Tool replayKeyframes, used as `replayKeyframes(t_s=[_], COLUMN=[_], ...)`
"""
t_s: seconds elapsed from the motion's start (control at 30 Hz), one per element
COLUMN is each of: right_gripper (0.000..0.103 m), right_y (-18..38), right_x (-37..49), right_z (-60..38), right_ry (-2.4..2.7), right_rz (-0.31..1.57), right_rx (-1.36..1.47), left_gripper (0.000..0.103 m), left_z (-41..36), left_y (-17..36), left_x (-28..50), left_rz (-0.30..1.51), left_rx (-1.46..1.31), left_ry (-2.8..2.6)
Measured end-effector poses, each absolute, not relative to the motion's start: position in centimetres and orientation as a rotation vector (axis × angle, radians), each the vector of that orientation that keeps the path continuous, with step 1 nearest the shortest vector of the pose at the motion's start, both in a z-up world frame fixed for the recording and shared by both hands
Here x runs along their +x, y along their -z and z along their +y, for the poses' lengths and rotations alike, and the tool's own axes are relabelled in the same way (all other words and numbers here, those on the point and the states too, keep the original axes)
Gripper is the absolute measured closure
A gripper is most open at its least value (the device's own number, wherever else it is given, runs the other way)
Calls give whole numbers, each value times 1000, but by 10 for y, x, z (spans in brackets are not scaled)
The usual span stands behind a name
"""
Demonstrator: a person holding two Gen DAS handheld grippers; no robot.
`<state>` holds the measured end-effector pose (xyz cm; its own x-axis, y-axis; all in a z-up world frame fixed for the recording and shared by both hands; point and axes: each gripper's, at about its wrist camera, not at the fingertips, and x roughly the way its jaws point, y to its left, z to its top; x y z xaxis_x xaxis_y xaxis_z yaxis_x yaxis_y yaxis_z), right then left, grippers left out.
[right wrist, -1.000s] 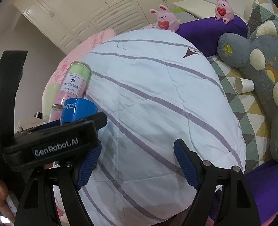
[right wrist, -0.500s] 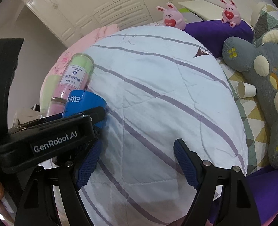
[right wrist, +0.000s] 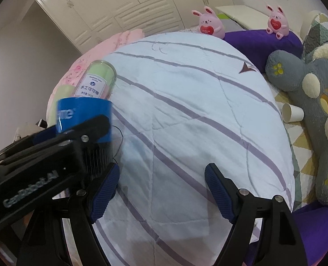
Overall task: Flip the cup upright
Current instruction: 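Lift the can with the left tool and rotate it open end up, then lower the upright can onto the table and open the left tool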
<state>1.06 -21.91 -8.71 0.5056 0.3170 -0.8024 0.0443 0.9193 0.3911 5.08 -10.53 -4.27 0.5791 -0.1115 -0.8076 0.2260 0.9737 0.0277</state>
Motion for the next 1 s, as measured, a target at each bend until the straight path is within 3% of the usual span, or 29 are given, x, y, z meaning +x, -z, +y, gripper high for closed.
replayKeyframes(t_s=[0.33,0.8,0.83,0.9,1.0], right_gripper=[22,22,22,22,22], right_y=[82,85,84,83,79], right_x=[16,14,14,12,9], right_z=[-207,-201,-200,-198,-195], right_ry=[-166,-157,-158,-162,-180], right_rz=[999,1027,1030,1027,1014], right_rx=[336,295,294,288,279], left_gripper=[35,34,33,16,9], left_z=[-86,-75,-75,-73,-69], left_y=[32,34,34,32,29], left_x=[35,22,21,20,20], left_rz=[804,800,799,791,781], left_rx=[59,51,53,57,41], left_ry=[219,246,249,241,238])
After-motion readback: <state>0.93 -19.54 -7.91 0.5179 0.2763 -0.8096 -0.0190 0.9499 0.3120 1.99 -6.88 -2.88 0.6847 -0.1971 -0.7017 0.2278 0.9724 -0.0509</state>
